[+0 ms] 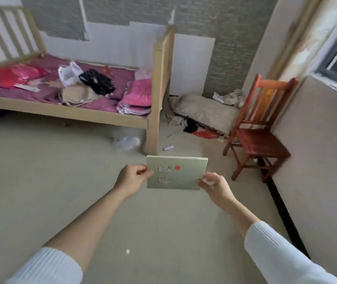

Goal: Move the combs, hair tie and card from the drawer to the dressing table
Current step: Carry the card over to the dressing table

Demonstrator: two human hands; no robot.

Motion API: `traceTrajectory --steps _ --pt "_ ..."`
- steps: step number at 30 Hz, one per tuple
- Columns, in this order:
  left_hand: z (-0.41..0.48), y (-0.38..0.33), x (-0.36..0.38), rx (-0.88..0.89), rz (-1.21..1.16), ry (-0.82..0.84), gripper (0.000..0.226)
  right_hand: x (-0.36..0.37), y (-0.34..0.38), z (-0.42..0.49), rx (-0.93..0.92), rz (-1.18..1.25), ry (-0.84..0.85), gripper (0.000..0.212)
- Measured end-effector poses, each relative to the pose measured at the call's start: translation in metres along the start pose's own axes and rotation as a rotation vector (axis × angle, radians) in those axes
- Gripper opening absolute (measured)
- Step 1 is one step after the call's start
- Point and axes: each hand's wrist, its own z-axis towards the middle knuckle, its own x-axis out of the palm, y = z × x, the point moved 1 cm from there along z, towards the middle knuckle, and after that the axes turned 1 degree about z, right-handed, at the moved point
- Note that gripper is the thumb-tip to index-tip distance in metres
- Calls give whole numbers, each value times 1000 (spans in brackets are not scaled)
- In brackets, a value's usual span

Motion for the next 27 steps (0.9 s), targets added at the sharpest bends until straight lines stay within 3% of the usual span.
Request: traceTrajectory --steps 4,9,16,27 --pt "6 76 -151 -86 14 -130 13 143 94 63 -77 17 147 19" --pt "1 157 -311 -206 6 -318 14 302 206 112 -161 30 320 15" --pt "30 248 -488 -257 -72 -543 14 476 352 194 -343 -23 474 9" --pt "142 369 -752 -291 -221 -685 18 725 560 358 -448 13 663 18"
